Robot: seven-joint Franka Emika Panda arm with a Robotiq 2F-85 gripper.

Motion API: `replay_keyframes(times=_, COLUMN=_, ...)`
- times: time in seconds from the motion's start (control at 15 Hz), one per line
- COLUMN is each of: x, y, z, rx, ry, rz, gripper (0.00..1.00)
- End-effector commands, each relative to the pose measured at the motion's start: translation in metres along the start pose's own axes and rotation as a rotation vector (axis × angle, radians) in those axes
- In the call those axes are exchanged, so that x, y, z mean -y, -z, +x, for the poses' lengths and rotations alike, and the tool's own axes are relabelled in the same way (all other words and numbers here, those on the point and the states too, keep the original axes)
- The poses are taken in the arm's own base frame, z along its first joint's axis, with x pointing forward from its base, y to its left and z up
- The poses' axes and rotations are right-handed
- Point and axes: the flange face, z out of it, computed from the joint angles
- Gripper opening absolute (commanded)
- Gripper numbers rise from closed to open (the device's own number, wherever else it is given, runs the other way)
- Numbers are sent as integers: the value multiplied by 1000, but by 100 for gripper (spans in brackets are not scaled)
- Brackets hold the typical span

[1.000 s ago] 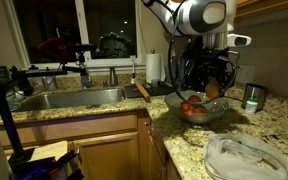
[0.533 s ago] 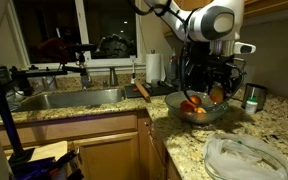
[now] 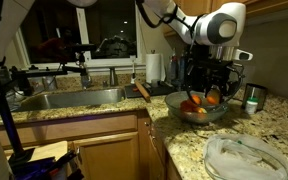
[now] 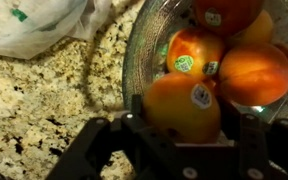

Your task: Take the apple and place it in the bowl

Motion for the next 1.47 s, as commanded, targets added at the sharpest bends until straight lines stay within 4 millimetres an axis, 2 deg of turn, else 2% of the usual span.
replay_keyframes(times=0.0, x=9, y=-8, z=9, rx=54, ry=28, rz=6, gripper=47)
replay_keyframes(times=0.07, x=11, y=-11, z=10, rx=65, ry=32, rz=6, gripper=47)
replay_keyframes(times=0.13, x=13, y=-14, z=11, rx=74, ry=34, rz=5, gripper=55)
replay_keyframes(times=0.2, x=13, y=-16, z=12, rx=80, ry=36, rz=3, gripper=93)
replay_keyframes(times=0.47, x=12, y=-15, z=15, rx=85, ry=37, rz=4, gripper=100)
replay_keyframes(times=0.87, x=6, y=-5, z=15, rx=74, ry=33, rz=4, gripper=100)
replay_keyframes(times=0.93, x=11, y=-11, z=17, rx=59, ry=25, rz=9, gripper=100)
replay_keyframes(times=1.4, x=10, y=-11, z=17, rx=58, ry=24, rz=9, gripper=100)
